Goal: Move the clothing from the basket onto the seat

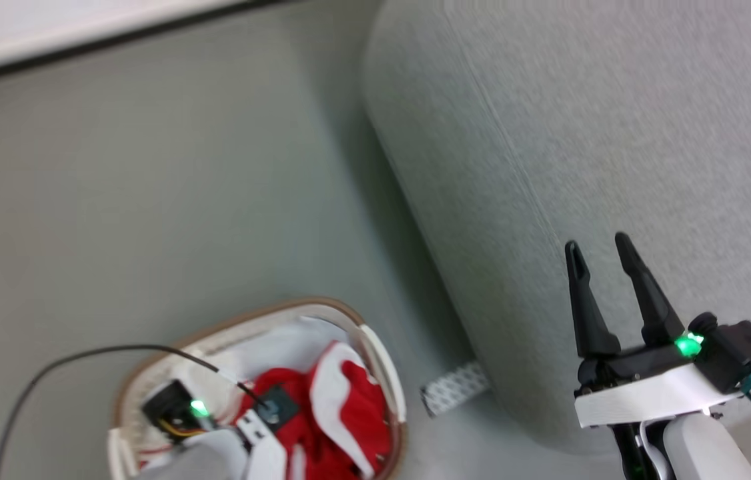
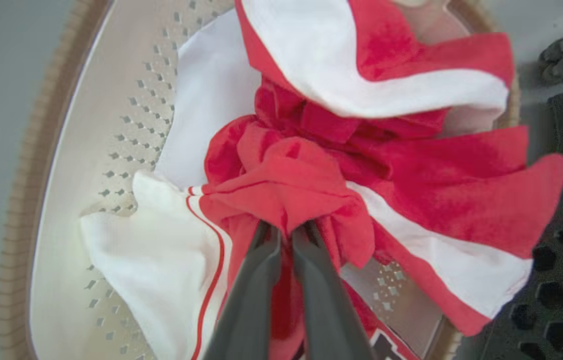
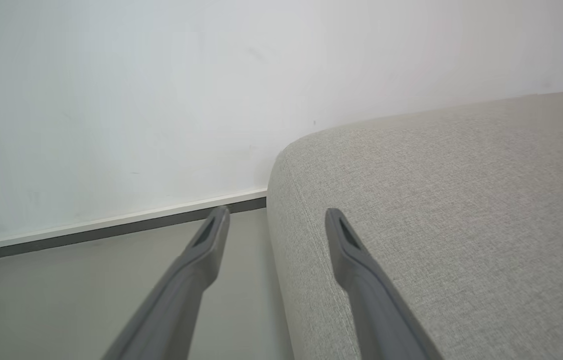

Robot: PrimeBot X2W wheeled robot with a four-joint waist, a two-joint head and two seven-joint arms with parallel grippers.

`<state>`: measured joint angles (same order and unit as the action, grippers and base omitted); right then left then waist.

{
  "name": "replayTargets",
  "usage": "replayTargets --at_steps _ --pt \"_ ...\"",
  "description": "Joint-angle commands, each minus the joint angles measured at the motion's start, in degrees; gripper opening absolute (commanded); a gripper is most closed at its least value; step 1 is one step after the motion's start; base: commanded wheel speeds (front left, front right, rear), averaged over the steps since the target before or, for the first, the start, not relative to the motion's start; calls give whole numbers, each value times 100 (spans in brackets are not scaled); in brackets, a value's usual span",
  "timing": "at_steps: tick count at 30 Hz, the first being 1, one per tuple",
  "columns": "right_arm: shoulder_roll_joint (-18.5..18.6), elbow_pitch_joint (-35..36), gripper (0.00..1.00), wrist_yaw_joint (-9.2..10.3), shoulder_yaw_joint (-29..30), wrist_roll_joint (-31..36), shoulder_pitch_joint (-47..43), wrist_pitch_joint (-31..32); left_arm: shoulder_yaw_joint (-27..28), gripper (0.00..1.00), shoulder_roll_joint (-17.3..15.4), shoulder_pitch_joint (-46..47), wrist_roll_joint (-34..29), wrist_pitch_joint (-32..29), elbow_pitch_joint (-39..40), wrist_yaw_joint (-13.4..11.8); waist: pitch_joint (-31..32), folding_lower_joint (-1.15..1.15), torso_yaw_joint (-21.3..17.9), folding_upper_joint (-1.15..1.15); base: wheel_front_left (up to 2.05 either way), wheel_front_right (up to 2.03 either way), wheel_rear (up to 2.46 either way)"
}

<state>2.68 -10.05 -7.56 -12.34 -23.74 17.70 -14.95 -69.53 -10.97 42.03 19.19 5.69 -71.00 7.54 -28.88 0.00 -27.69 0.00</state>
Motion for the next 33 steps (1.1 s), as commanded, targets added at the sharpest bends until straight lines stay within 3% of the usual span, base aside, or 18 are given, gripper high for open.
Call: replayTargets --at_steps 1,9,17,23,33 --pt "15 -56 100 14 41 100 -73 -12 33 0 72 -69 81 125 30 -6 502 0 457 0 0 0 0" --pt "19 -282 100 14 189 535 -276 -12 199 0 560 -295 576 619 89 -6 1394 0 1170 0 0 0 0" --pt "21 -470 100 14 278 702 -529 -12 528 0 748 -571 1072 912 451 -6 2145 0 1747 0 0 0 0" --pt "20 -545 100 14 316 721 -689 -12 855 0 731 -678 1274 952 1045 -40 2509 0 2049 0 0 0 0" --pt "22 -570 100 14 344 628 -922 -12 1644 0 319 -913 1218 947 2499 -285 2880 0 2251 0 0 0 0"
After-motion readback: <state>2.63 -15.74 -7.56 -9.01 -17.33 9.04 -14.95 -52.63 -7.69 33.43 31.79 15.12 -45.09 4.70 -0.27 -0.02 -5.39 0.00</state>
